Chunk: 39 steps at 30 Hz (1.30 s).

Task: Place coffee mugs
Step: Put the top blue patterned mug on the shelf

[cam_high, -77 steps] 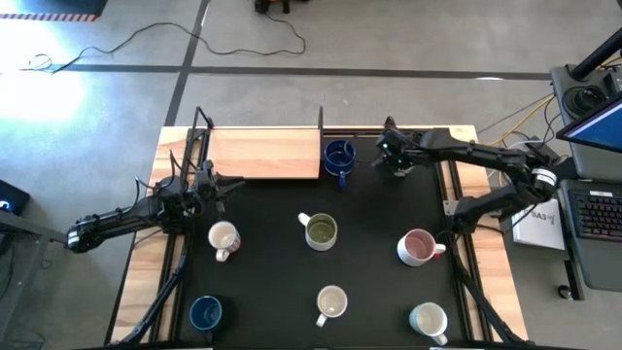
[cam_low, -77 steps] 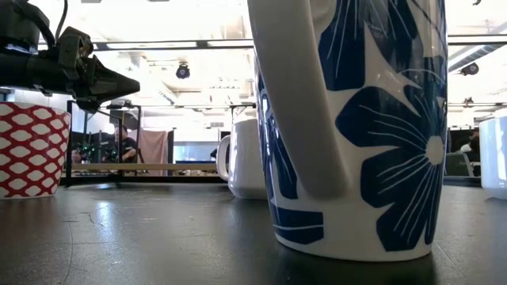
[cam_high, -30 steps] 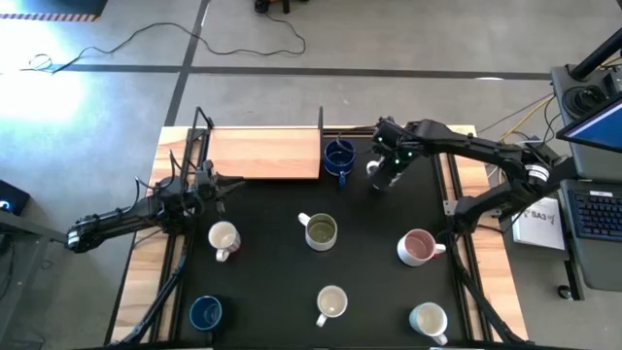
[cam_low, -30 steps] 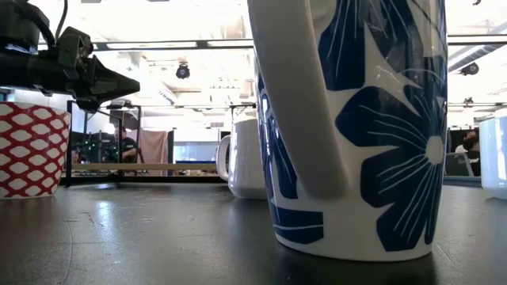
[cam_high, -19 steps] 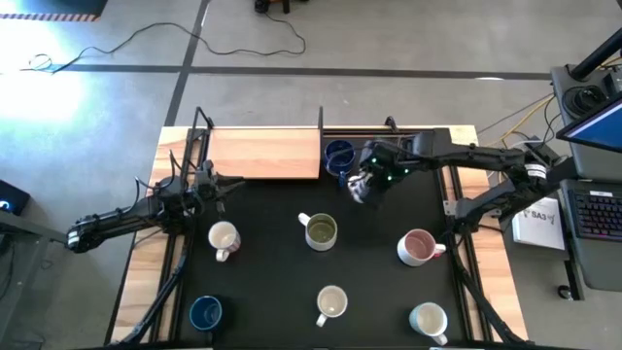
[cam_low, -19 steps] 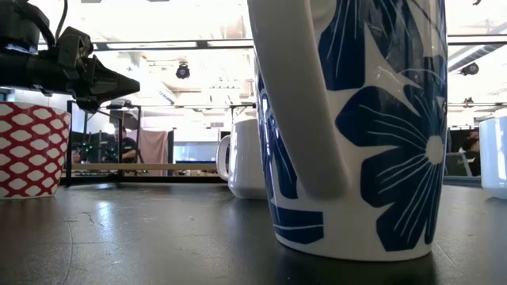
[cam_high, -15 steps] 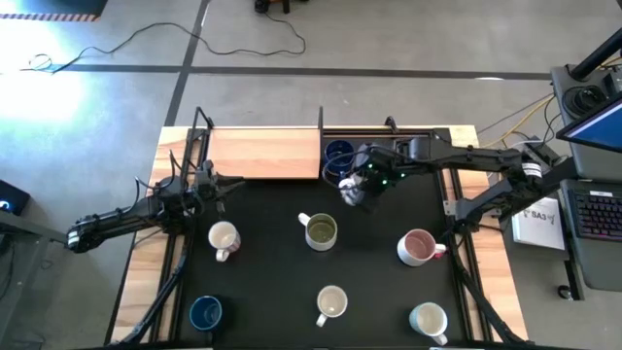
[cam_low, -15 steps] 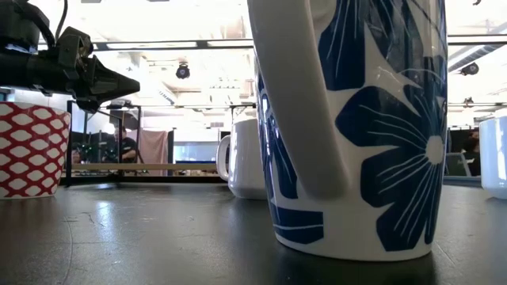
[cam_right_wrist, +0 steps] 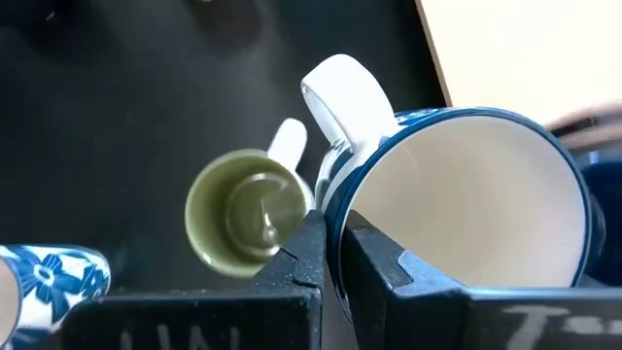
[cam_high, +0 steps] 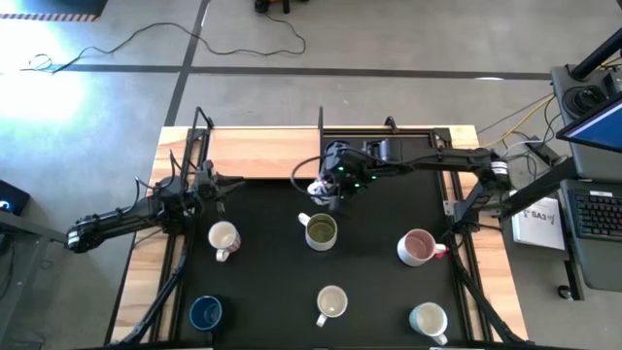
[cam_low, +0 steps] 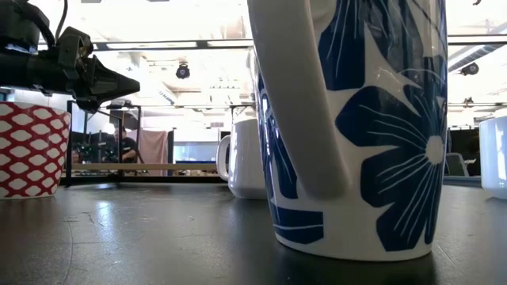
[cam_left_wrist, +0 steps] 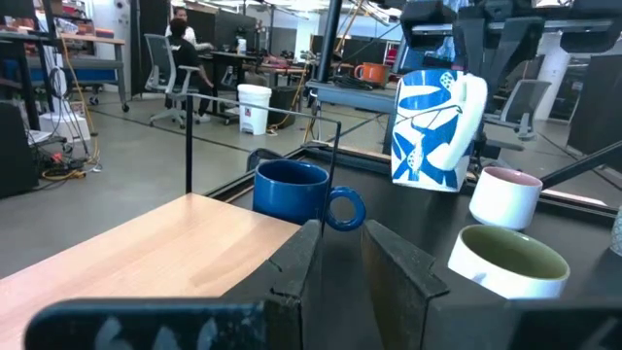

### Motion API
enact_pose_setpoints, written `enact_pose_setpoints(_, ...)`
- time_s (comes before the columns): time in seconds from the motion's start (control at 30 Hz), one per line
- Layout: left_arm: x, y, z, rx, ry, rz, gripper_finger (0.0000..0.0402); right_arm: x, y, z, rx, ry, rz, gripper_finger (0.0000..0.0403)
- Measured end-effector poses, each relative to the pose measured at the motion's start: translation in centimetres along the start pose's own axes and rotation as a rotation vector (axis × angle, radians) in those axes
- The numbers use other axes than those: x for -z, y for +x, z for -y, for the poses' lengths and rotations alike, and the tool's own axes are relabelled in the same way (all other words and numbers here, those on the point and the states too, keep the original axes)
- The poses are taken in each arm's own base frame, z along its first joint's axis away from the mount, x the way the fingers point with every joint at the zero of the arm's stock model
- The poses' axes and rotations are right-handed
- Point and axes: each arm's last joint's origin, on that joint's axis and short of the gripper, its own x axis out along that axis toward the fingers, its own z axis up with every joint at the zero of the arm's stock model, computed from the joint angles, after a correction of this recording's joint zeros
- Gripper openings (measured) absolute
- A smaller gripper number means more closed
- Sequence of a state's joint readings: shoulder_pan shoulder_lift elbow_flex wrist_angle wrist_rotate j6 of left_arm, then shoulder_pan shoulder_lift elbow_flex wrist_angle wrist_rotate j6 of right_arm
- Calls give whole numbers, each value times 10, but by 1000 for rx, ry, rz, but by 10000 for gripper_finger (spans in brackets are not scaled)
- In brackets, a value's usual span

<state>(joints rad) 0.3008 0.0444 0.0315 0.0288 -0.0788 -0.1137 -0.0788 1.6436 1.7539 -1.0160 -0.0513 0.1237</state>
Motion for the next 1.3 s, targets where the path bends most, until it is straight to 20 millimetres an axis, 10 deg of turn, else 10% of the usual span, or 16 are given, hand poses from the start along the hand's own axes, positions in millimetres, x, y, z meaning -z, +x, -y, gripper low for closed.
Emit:
enact_pose_setpoints(0.5,0,0,0,0,0,0,62,-49,15,-6,11,-239,49,13)
enact_pose_setpoints(1.3,0,0,0,0,0,0,62,-58,93,33,315,-441,-83,13)
